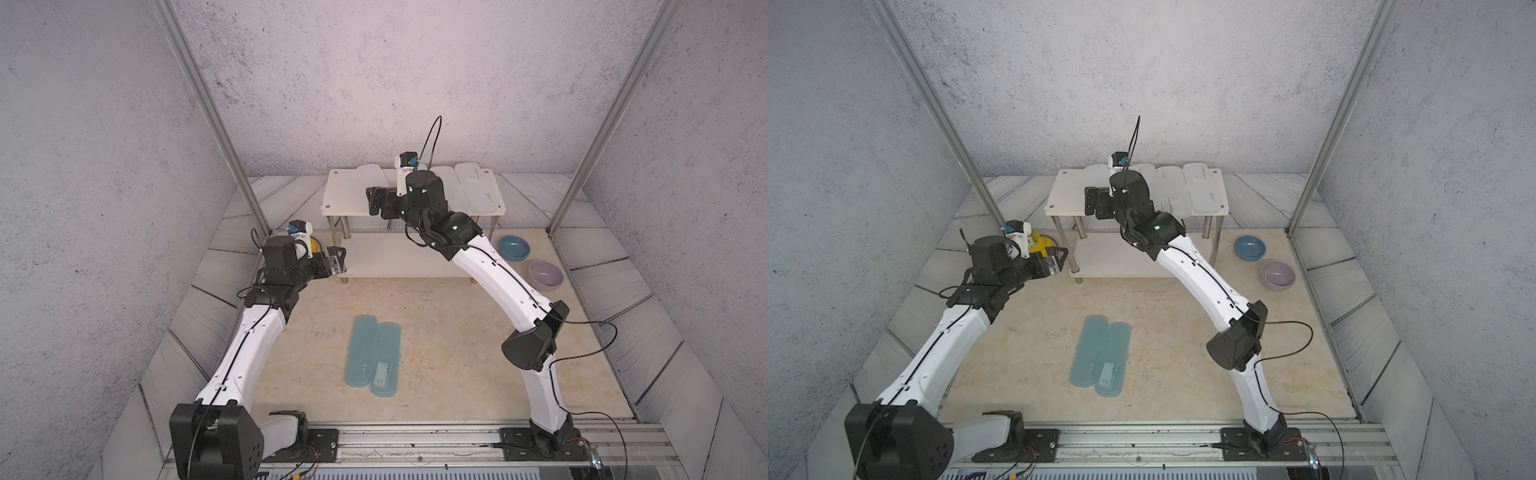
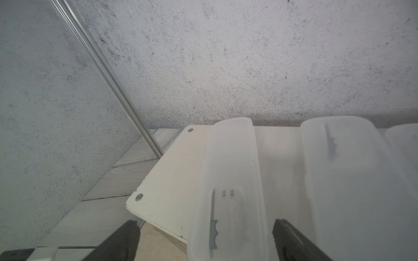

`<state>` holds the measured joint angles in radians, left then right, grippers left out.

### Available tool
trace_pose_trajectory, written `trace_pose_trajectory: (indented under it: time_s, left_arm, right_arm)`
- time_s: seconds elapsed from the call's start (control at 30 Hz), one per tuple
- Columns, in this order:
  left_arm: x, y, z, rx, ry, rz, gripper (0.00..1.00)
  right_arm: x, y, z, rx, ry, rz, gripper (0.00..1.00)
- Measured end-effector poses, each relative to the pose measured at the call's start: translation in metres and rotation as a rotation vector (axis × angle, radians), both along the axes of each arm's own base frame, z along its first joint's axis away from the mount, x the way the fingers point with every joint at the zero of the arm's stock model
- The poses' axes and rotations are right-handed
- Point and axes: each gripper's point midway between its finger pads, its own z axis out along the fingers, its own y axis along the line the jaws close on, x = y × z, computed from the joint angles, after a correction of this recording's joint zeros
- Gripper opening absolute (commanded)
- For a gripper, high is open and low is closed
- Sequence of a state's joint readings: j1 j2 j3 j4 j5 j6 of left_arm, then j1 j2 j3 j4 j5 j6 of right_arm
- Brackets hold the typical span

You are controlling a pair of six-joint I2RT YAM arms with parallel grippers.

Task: Place the pencil cases on the shelf according to color
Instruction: Place the pencil case on the shelf, then adjust the pencil case on the shelf.

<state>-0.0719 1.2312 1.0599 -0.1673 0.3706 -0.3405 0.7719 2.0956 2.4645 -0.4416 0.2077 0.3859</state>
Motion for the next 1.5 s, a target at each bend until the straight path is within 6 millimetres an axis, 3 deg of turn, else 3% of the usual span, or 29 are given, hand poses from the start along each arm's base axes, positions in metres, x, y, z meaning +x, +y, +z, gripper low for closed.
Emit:
trace_pose_trajectory:
  time_s: [0.1, 0.27, 0.33, 0.4, 0.57, 0.63, 0.7, 0.83, 0.93, 1.07, 1.23, 1.4, 1.5]
  left_arm:
    - [-0.002, 0.000, 0.000, 0.000, -0.011, 0.000, 0.99]
    - [-0.008, 0.003, 0.008, 0.003, -0.019, 0.009, 0.99]
    - [-0.007, 0.005, 0.020, -0.002, -0.023, 0.024, 0.99]
    - [-0.005, 0.006, 0.042, -0.016, -0.047, 0.036, 0.99]
    - [0.012, 0.005, 0.127, -0.083, -0.189, 0.050, 0.99]
    - [0.024, 0.003, 0.149, -0.116, -0.225, 0.043, 0.99]
    - [0.037, -0.001, 0.159, -0.152, -0.230, 0.032, 0.99]
    - [0.067, -0.012, 0.154, -0.240, -0.202, 0.000, 0.99]
    - [0.084, -0.020, 0.145, -0.308, -0.174, -0.030, 0.99]
    - [0.095, -0.033, 0.144, -0.365, -0.161, -0.072, 0.99]
    - [0.087, -0.058, 0.163, -0.384, -0.204, -0.147, 0.99]
    - [0.080, -0.084, 0.177, -0.392, -0.229, -0.217, 0.99]
    - [0.084, -0.097, 0.171, -0.384, -0.217, -0.239, 0.99]
  right_arm:
    - [-0.008, -0.009, 0.023, 0.007, -0.049, 0.000, 0.96]
    - [-0.028, -0.037, 0.058, -0.010, -0.112, -0.030, 0.77]
    - [-0.040, -0.055, 0.067, -0.026, -0.125, -0.051, 0.66]
    - [-0.052, -0.074, 0.073, -0.043, -0.134, -0.077, 0.57]
    - [-0.078, -0.129, 0.074, -0.081, -0.135, -0.175, 0.43]
    - [-0.085, -0.153, 0.063, -0.109, -0.118, -0.225, 0.37]
    - [-0.091, -0.174, 0.047, -0.136, -0.095, -0.267, 0.34]
    - [-0.106, -0.207, -0.002, -0.197, -0.031, -0.324, 0.34]
    - [-0.120, -0.221, -0.041, -0.225, 0.015, -0.329, 0.34]
    - [-0.136, -0.230, -0.089, -0.243, 0.075, -0.317, 0.35]
    - [-0.142, -0.228, -0.137, -0.271, 0.160, -0.284, 0.35]
    - [-0.146, -0.222, -0.161, -0.280, 0.212, -0.246, 0.35]
    - [-0.148, -0.219, -0.169, -0.279, 0.230, -0.229, 0.35]
